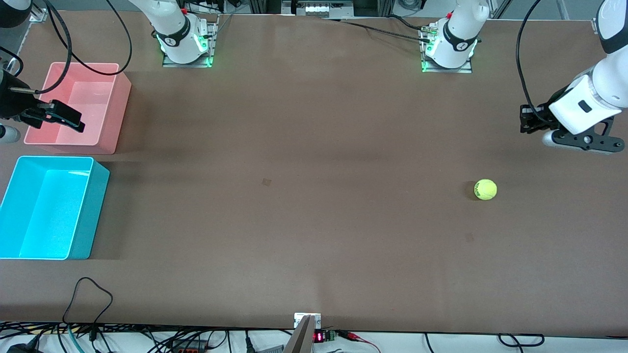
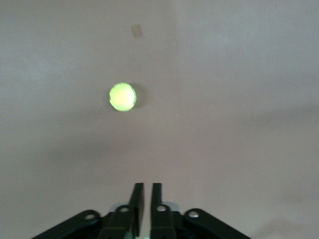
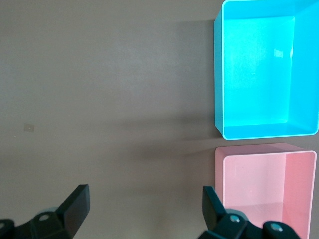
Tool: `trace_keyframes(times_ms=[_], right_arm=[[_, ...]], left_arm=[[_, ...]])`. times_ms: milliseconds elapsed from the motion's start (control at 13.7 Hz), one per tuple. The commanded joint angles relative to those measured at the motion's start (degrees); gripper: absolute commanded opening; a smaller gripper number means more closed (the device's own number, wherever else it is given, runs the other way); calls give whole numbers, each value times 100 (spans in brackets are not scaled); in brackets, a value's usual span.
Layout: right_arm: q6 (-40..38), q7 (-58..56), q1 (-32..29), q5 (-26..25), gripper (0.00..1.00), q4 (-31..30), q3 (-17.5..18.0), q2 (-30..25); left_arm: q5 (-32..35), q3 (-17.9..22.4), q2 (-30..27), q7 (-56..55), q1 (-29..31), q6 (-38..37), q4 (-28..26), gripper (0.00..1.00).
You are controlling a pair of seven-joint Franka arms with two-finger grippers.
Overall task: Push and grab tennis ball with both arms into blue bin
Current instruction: 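Lower the left gripper beside the tennis ball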
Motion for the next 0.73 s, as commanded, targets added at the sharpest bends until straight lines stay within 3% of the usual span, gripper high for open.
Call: trace_keyframes(times_ms=[0,146,365,657], right_arm=[[54,27,-1,-65,100,-102,41,-98],[71,27,-1,-65,100,-102,50,-89],[71,27,-1,-39,100,-102,50,-89],[53,27,8,-30,100,-102,67,-89]], left_arm=[[3,-9,109,334,-42,-243,206,1],[46,-9,144,989,-147,-470,206,6],[108,52,337,2273,-60,-735,188,6],[1046,87,785,4443,177,-700,65,2]])
